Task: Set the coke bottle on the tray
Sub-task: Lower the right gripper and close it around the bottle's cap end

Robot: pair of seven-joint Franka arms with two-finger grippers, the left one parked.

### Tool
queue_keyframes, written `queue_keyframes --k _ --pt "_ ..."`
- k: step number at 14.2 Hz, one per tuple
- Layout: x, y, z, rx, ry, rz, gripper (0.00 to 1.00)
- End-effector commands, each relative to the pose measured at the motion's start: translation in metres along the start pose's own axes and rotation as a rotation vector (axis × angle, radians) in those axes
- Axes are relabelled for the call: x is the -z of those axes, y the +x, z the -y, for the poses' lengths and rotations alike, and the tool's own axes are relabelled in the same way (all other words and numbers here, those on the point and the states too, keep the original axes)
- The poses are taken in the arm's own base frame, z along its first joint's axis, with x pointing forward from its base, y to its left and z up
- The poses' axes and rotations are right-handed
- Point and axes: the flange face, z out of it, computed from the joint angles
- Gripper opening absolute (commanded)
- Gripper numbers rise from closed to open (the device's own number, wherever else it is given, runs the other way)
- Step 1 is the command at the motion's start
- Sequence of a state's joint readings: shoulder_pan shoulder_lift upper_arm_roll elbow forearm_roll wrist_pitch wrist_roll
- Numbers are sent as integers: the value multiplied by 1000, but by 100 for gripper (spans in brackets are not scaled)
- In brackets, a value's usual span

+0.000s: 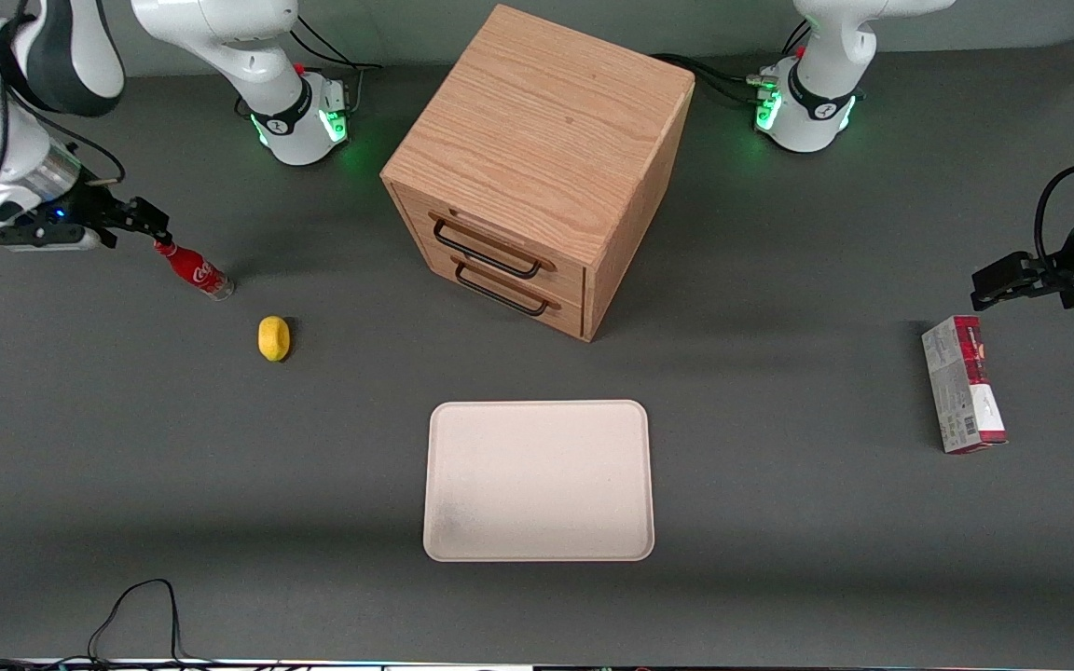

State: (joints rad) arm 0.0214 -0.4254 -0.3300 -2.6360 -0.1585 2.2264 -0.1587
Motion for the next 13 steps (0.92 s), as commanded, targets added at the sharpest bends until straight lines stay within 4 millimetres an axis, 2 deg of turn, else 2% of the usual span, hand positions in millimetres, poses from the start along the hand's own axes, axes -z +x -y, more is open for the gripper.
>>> queue_keyframes --k 1,3,5,11,13 --pt "-28 -11 -7 31 11 -15 100" --pt "-44 -15 -20 24 20 -3 100" --pt "-57 -21 -20 42 25 8 100" --pt "-62 -25 -17 53 28 20 98" --pt "-64 -25 -17 62 18 29 54"
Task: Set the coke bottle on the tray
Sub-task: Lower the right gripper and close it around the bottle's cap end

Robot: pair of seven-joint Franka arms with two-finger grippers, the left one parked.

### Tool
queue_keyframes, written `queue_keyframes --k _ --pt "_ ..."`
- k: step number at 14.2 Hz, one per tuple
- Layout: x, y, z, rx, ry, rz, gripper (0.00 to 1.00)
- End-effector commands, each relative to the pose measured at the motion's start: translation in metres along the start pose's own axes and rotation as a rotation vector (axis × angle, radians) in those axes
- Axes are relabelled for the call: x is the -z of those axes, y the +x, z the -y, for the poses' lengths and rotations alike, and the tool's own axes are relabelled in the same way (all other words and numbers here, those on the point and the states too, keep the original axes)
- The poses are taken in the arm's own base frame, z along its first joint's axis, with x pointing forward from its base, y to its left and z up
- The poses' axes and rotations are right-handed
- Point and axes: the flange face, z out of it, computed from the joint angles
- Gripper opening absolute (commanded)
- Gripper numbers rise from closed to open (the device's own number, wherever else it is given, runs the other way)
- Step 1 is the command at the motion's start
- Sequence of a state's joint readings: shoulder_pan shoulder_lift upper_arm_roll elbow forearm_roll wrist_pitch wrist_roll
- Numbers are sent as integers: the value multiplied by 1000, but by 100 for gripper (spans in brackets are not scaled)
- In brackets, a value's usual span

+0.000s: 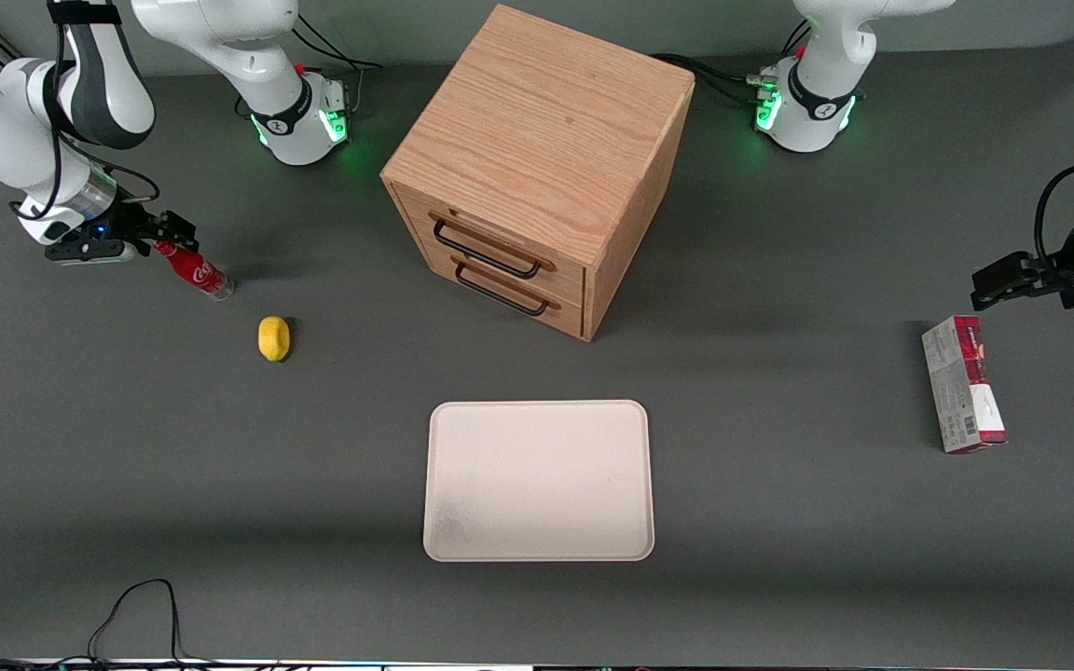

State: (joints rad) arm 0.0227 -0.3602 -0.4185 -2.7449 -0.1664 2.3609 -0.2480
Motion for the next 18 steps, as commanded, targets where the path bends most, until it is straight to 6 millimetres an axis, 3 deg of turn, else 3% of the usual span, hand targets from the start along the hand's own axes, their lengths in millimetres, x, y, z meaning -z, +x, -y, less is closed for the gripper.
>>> queue_keyframes --k 1,3,9,11,13,15,16,18 --pt "-2 0 0 37 -16 -6 36" --pt "-2 -1 1 37 -15 1 2" --pt "6 2 0 67 -46 -9 0" --pt "17 7 -2 65 -51 -12 0" --pt "53 18 0 73 -60 -5 0" --pt "104 29 6 84 -76 -2 0" --pt "134 35 2 76 -81 8 0" --pt "205 56 21 115 -98 4 0"
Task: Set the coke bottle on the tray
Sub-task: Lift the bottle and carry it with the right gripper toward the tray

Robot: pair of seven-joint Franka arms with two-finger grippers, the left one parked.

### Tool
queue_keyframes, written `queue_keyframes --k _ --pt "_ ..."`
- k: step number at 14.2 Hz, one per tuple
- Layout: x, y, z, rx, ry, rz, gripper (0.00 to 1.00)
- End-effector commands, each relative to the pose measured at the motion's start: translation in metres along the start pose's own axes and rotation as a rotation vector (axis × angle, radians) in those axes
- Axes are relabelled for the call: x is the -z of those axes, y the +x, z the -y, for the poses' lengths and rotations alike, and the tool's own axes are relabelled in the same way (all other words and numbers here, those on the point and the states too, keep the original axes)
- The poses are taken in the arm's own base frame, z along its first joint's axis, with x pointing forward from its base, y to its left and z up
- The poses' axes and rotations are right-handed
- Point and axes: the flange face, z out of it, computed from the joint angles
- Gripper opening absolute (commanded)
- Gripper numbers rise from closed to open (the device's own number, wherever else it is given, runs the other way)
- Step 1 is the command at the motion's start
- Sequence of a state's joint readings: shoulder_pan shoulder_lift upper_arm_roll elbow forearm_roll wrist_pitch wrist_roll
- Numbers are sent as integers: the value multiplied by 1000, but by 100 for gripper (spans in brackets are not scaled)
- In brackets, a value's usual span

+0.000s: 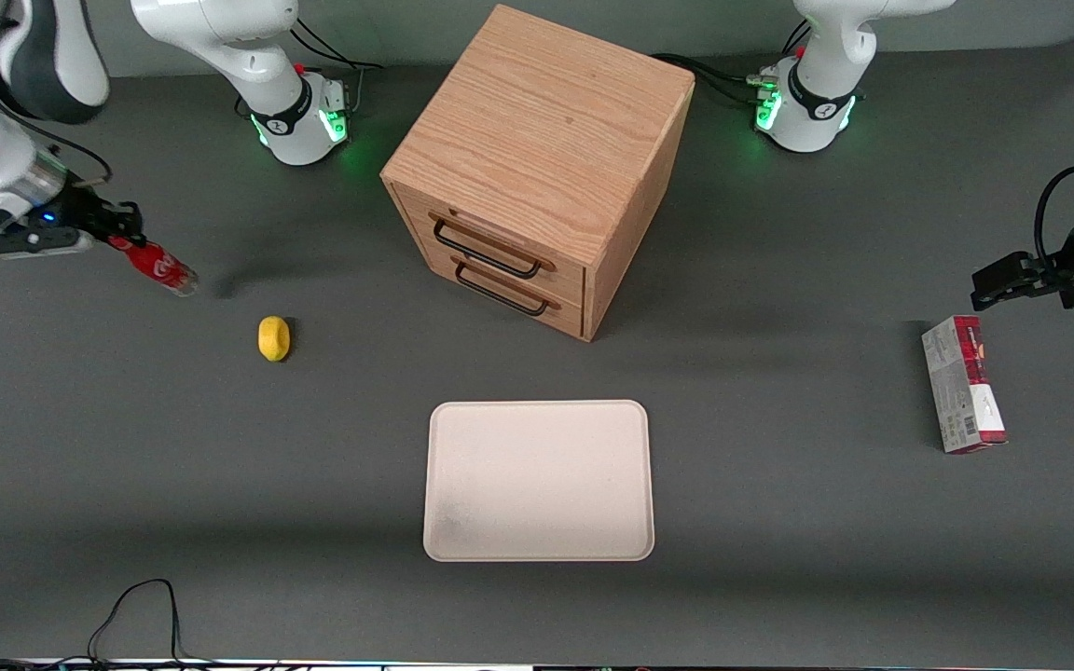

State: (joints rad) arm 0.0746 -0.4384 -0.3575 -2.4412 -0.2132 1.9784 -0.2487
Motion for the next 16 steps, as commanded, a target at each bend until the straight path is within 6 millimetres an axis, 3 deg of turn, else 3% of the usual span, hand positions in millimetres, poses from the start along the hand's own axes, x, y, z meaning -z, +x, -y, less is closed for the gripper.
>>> queue_keyframes --k 1,4,6,8,11,12,15,16 --pt "108 26 10 40 -36 -21 0" --pt "201 53 25 48 -25 -7 0" --pt "228 74 32 40 7 23 0" --pt "234 93 38 39 3 15 0" --pt "232 151 75 84 6 1 0" --pt "228 177 96 110 6 -1 0" --pt "216 253 192 240 -42 -8 0" --pt "198 273 218 270 -37 -6 0"
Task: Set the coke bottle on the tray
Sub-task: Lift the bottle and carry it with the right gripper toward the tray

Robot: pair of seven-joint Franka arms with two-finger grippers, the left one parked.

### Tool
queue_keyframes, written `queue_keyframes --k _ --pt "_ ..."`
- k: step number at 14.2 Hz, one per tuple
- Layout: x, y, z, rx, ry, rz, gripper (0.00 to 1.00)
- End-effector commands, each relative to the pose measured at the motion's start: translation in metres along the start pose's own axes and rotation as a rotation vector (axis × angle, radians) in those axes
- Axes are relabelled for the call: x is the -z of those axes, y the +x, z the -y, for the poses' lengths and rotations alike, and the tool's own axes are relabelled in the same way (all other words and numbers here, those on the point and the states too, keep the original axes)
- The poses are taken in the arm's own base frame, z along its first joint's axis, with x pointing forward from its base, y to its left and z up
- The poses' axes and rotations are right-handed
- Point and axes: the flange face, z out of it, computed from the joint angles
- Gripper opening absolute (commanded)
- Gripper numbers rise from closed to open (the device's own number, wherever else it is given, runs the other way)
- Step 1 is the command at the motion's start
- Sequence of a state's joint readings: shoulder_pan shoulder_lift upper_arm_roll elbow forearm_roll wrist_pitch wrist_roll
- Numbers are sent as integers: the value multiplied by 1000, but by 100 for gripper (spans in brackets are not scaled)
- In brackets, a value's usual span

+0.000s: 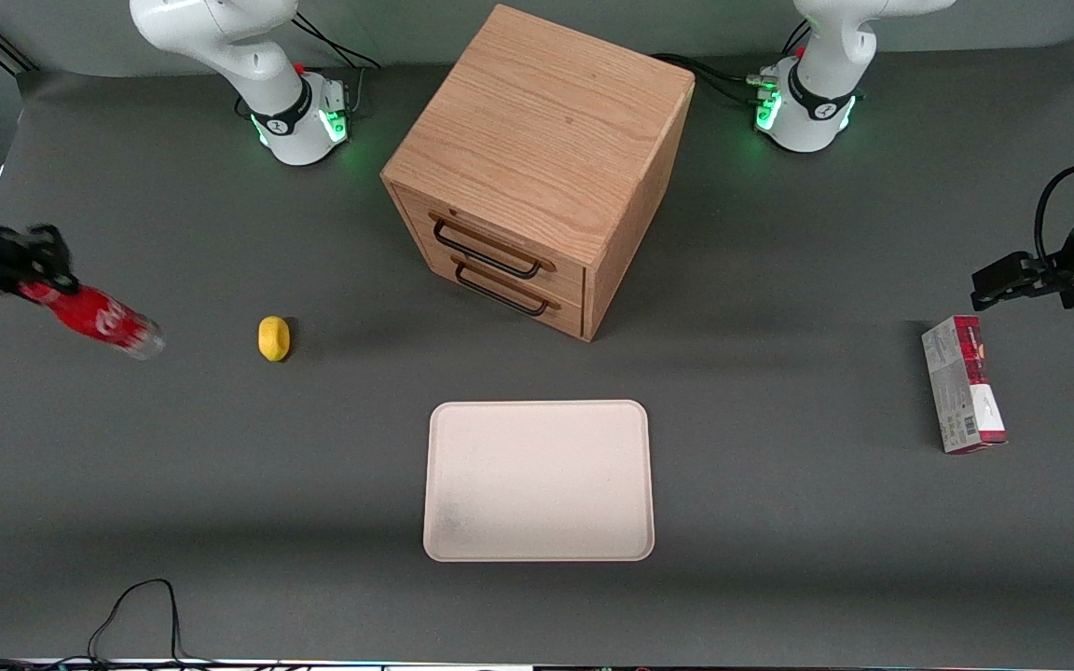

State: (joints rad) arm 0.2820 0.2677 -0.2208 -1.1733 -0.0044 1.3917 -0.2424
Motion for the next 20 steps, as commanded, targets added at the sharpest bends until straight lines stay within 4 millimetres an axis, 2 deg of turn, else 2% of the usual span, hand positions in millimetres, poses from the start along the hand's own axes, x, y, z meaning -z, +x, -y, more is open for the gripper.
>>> queue_keyframes --k 1,4,6,8,10,11,13,16,19,20 --pt "-24 76 56 72 -4 -9 0" --pt "-45 115 119 157 3 -109 0" --pt "-59 128 190 220 -11 -134 0" --pt "-72 131 240 254 -14 -143 0" --pt "-72 125 282 312 -13 -144 0" --pt "-71 123 292 326 -17 -146 0" --pt "-73 125 289 328 -22 -156 0" --pt "-112 150 285 319 -34 -174 0" --pt "-165 178 274 302 -37 -199 0" --pt "-182 185 276 305 -37 -205 0"
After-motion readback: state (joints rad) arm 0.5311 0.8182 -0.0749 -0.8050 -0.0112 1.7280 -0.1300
